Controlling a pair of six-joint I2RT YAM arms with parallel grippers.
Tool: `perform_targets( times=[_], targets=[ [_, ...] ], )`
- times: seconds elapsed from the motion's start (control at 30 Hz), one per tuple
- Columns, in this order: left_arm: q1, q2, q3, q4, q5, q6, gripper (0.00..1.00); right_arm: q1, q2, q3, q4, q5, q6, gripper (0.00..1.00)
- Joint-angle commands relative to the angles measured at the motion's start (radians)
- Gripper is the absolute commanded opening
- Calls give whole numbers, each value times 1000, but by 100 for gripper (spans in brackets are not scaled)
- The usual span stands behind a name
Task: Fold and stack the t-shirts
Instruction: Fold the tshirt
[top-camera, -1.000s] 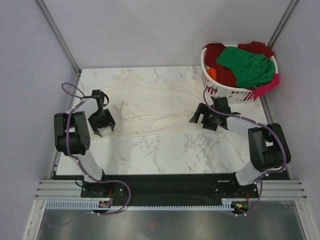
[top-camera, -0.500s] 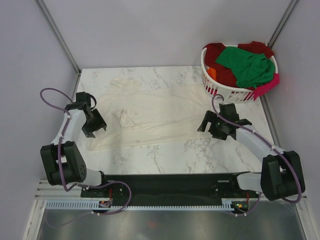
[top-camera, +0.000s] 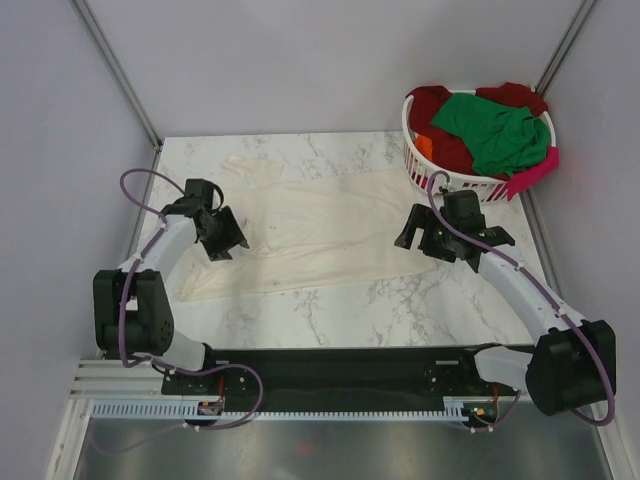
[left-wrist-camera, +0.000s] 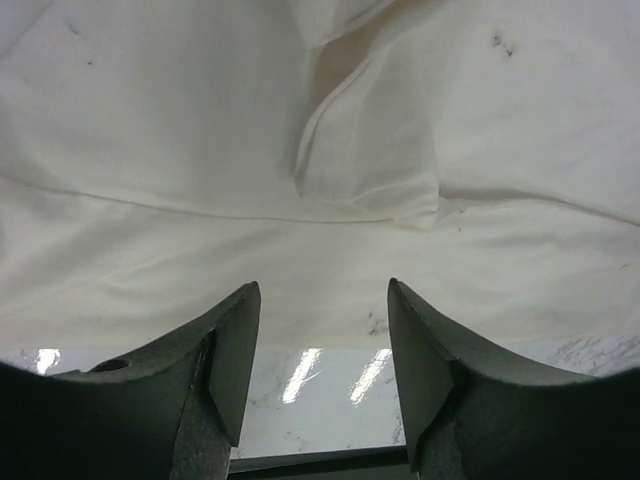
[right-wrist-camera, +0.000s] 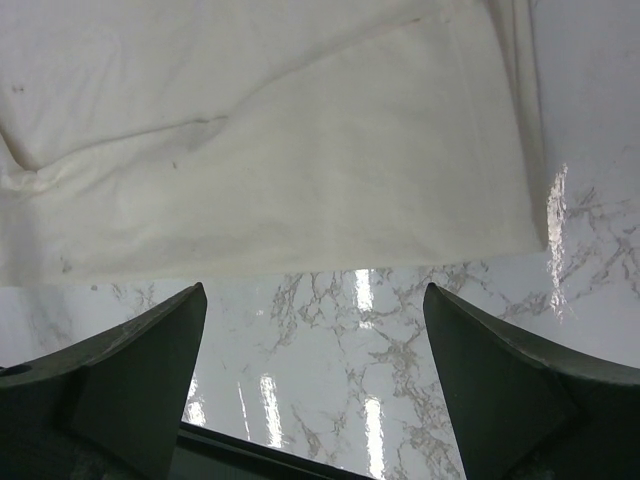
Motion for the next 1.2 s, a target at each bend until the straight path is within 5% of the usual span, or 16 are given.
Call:
perform_targets(
  times=[0.0, 0.73, 1.17],
  targets=[
    [1, 55, 18, 83, 29, -43, 61, 6, -6, -13, -15, -1, -35, 98],
    [-37, 196, 15, 174, -48, -46, 52, 6, 25, -45, -7, 13, -76, 98],
    [-49, 256, 66, 201, -59, -43, 33, 4, 43, -50, -3, 22, -87, 98]
  ],
)
